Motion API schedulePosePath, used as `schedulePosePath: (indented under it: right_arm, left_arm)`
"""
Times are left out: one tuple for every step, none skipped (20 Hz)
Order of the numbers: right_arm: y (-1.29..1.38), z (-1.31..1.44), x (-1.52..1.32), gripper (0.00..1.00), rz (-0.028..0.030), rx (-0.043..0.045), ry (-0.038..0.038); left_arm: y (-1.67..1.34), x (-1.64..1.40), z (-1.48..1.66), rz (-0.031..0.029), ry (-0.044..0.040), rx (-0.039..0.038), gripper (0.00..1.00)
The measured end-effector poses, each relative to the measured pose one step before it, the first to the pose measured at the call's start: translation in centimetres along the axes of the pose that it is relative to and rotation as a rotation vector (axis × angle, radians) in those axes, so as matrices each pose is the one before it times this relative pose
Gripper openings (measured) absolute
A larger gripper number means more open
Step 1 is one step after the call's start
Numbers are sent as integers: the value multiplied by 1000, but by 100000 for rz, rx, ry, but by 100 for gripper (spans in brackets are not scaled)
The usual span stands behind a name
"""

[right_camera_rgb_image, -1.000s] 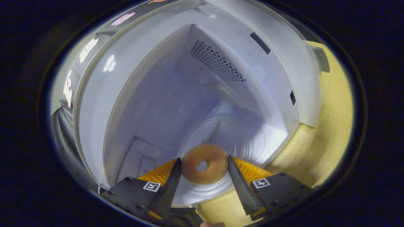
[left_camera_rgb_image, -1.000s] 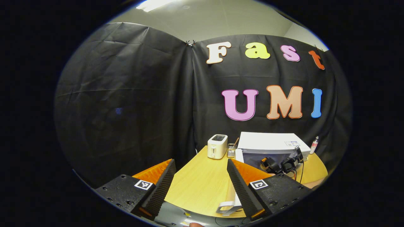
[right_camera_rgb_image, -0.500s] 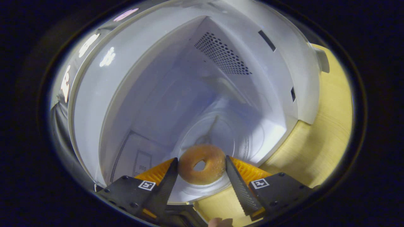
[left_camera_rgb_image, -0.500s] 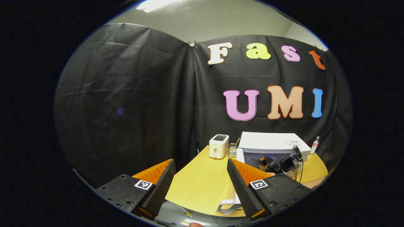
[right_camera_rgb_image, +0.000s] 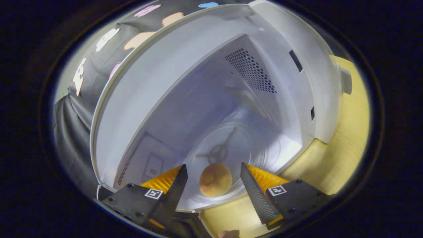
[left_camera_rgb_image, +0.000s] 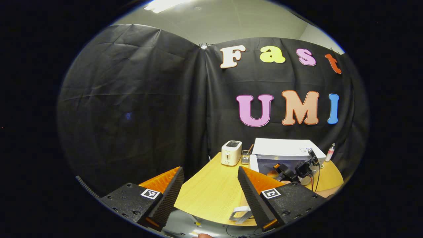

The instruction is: Open the microwave oven with the left hand, put the food in, and close the microwave oven.

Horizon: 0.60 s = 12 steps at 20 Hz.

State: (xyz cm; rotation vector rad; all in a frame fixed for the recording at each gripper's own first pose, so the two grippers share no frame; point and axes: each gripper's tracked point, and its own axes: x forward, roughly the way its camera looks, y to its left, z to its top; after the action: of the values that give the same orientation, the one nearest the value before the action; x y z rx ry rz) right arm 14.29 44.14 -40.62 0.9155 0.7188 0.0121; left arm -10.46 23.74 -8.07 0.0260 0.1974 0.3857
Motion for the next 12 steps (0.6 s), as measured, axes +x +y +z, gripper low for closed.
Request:
schedulePosePath:
  right_arm:
    - [-24, 356, -190, 99, 376, -1320, -1378]
    - [61, 229, -306, 99, 925, -878, -403]
    - [108, 115, -310, 99, 751, -1060, 304]
    - [75, 210, -438, 90, 1014, -1288, 194]
    - [-1, 340, -500, 90, 1060, -2032, 65]
    - [68, 380, -744, 99, 1520, -2647, -294]
    - [-82, 372, -669, 99, 1427, -2934, 172]
    - [-92, 187, -811, 99, 1685, -3009, 776]
    - [-115, 160, -902, 99, 1222, -2923, 945]
    - [-92, 355, -1061, 99, 1641, -2739, 84]
    - [14, 614, -1136, 99, 2463, -3194, -439]
    - [215, 850, -1240, 99, 3706, -3875, -957]
  left_arm:
    - [30, 35, -25, -82, -3, -20, 96]
    - [21, 44, -248, -191, 161, 86, 96]
    - [-9, 161, -122, -184, -32, -125, 96]
    - [38, 61, -17, -310, -81, -344, 94]
    - [67, 61, -179, -272, 287, -80, 96]
    - [141, 130, -339, 23, -24, 308, 96]
    - [93, 150, -80, -90, -227, 407, 94]
    - [148, 27, -160, -68, -239, 551, 96]
    - [127, 254, -294, -89, 221, 709, 96]
    - [93, 391, -638, -51, 788, 1099, 94]
    - [216, 308, -412, 67, 603, 1013, 96]
    - [335, 264, -440, 506, 568, 677, 96]
